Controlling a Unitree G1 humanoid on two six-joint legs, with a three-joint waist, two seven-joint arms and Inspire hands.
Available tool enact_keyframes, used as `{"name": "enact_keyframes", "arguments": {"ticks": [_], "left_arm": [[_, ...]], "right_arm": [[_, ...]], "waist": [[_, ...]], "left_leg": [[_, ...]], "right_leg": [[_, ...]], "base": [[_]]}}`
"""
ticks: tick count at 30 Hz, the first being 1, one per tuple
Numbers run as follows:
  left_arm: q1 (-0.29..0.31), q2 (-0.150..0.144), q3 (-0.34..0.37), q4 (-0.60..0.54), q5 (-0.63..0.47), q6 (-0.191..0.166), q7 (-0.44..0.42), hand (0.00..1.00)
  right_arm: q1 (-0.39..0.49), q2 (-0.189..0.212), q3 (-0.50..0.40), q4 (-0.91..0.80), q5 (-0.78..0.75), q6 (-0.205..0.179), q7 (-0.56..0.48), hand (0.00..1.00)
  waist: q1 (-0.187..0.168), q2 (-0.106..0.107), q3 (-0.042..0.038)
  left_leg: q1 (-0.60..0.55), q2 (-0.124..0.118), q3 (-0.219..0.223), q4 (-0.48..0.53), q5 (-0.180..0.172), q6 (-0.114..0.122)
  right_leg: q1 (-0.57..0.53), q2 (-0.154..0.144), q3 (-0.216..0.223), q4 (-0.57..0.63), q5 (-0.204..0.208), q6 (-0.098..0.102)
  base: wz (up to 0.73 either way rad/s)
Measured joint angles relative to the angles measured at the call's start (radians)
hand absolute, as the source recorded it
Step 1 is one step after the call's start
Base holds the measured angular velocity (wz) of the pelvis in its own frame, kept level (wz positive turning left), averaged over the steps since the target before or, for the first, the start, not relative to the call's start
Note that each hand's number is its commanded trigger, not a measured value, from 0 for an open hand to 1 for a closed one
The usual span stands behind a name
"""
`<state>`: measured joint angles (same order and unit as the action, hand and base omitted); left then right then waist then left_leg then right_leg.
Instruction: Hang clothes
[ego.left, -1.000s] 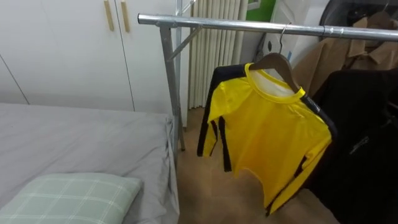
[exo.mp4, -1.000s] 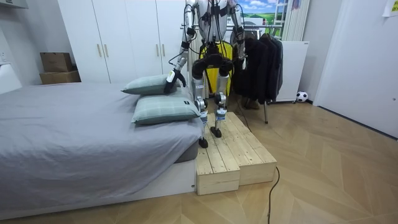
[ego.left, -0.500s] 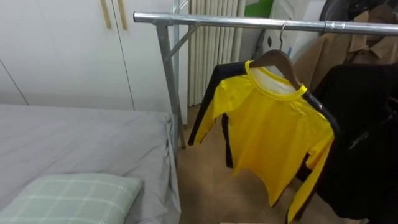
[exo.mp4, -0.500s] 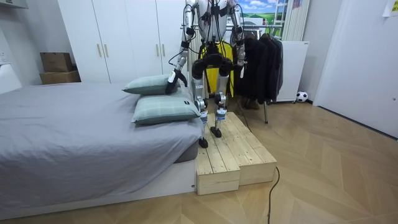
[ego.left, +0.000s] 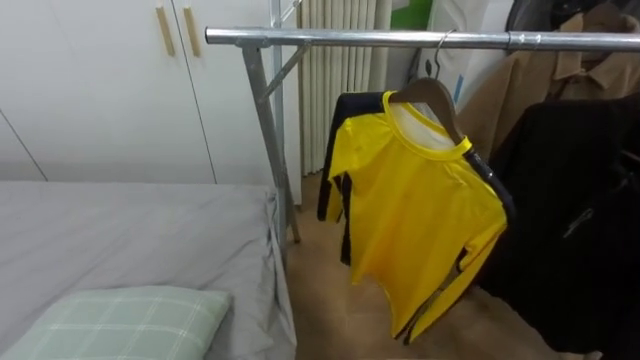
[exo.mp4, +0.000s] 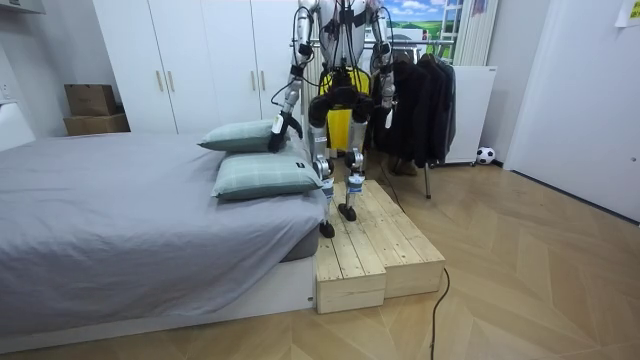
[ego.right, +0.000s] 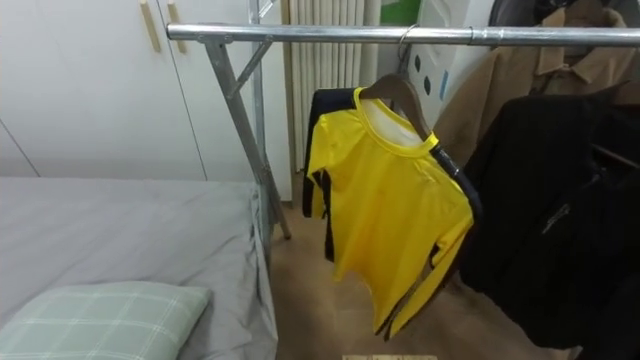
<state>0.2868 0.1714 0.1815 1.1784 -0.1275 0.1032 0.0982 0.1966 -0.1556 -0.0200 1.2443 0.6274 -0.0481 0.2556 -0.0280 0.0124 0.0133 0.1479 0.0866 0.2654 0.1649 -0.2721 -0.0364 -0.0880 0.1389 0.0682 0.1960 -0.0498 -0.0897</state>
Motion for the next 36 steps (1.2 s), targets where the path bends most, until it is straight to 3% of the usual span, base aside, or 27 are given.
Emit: {"name": "enact_keyframes", "arguments": {"ticks": [7, 15, 21, 28, 36], "left_arm": [[-0.012, 0.007, -0.027, 0.029, -0.066, 0.001, -0.029, 0.0], [-0.015, 0.01, -0.046, 0.029, -0.062, 0.015, -0.032, 0.0], [-0.02, 0.01, -0.046, 0.027, -0.057, 0.031, -0.032, 0.0], [-0.023, 0.01, -0.046, 0.022, -0.053, 0.036, -0.027, 0.0], [-0.022, 0.01, -0.068, 0.022, 0.05, 0.043, -0.024, 0.0]], "right_arm": [[-0.011, -0.001, 0.023, 0.0, -0.005, 0.015, 0.008, 0.0], [-0.043, -0.008, 0.047, 0.0, -0.035, 0.05, -0.009, 0.0], [-0.044, -0.007, 0.048, 0.0, -0.043, 0.058, -0.025, 0.0], [-0.047, -0.007, 0.048, 0.0, -0.052, 0.062, -0.027, 0.0], [-0.05, -0.009, 0.058, -0.004, -0.066, 0.061, -0.037, 0.0]], "waist": [[0.005, 0.006, -0.0003], [0.006, 0.005, -0.0003], [0.006, 0.005, 0.0039], [0.007, -0.002, 0.0035], [0.006, -0.005, -0.0018]], "left_leg": [[0.003, 0.0, 0.004, 0.001, 0.0, 0.0], [0.006, -0.001, -0.001, 0.003, 0.0, 0.001], [0.023, -0.001, -0.013, 0.0, -0.001, 0.002], [0.021, -0.004, -0.024, 0.001, -0.001, 0.003], [0.017, -0.006, -0.024, 0.0, -0.003, 0.006]], "right_leg": [[0.0, -0.002, -0.014, 0.009, -0.001, -0.001], [0.002, -0.006, -0.019, 0.008, -0.003, -0.001], [0.018, -0.008, -0.03, 0.007, -0.009, 0.0], [0.018, -0.013, -0.039, 0.008, -0.011, 0.002], [0.018, -0.012, -0.034, 0.008, -0.012, 0.004]], "base": [[0.0], [0.01], [0.06], [0.04], [0.0]]}}
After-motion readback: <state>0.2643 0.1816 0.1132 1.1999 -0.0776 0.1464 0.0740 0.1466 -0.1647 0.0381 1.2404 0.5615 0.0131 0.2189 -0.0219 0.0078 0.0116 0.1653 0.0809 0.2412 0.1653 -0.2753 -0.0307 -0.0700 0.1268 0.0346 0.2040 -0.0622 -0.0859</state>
